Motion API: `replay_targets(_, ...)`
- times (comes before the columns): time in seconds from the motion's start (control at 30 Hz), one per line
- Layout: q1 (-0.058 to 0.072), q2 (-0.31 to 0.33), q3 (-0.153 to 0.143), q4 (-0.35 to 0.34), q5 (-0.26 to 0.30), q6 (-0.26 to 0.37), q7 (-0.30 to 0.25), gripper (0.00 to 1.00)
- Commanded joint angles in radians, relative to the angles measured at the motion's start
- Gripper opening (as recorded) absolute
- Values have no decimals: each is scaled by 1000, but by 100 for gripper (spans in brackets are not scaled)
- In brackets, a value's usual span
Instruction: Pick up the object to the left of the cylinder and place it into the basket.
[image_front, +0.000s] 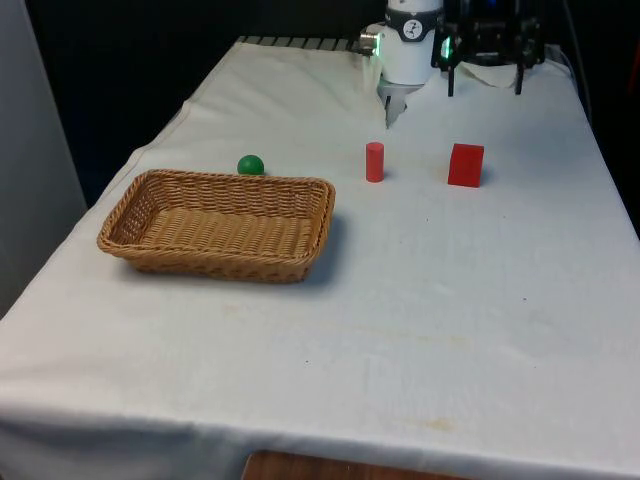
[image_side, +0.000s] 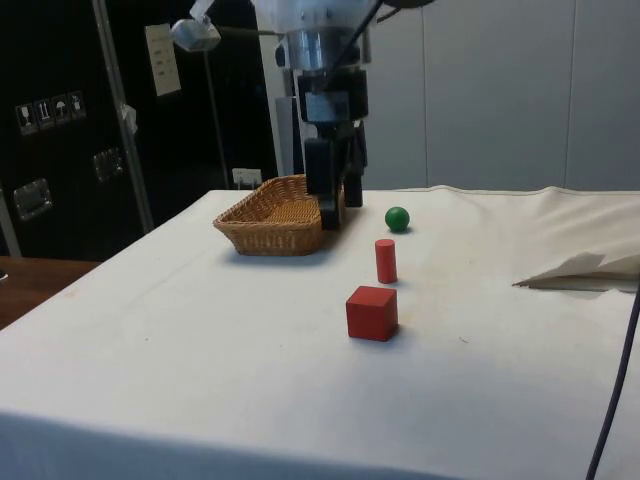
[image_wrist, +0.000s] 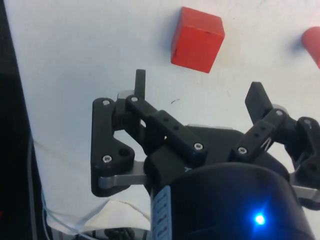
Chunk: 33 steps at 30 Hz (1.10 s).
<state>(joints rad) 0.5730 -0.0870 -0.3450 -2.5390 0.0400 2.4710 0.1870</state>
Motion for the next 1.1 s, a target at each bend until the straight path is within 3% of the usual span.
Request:
replay_targets(0.0, 1, 6, 1, -7, -1, 18, 10, 100)
replay_targets(0.13, 0, 22, 0, -5, 0, 12, 8, 100)
replay_targets(0.33, 0, 59, 10, -13, -23, 48, 55, 100)
replay_targets(0.37, 0, 53, 9, -7, -4, 28, 31, 100)
replay_targets(0.4, 0, 62, 12, -13, -24, 51, 60, 100)
replay_targets(0.57, 2, 75, 24, -25, -24, 82, 86, 100)
replay_targets(0.6, 0, 74, 26, -23, -7, 68, 69, 100)
replay_targets(0.63, 1, 78, 30, -33, -23, 98, 95, 100)
replay_targets(0.8, 2, 88, 47, -58, -22, 150, 124, 100)
replay_targets(0.9, 0, 86, 52, -63, -7, 146, 113, 100)
replay_targets(1.07, 2, 110, 65, -77, -21, 202, 152, 100)
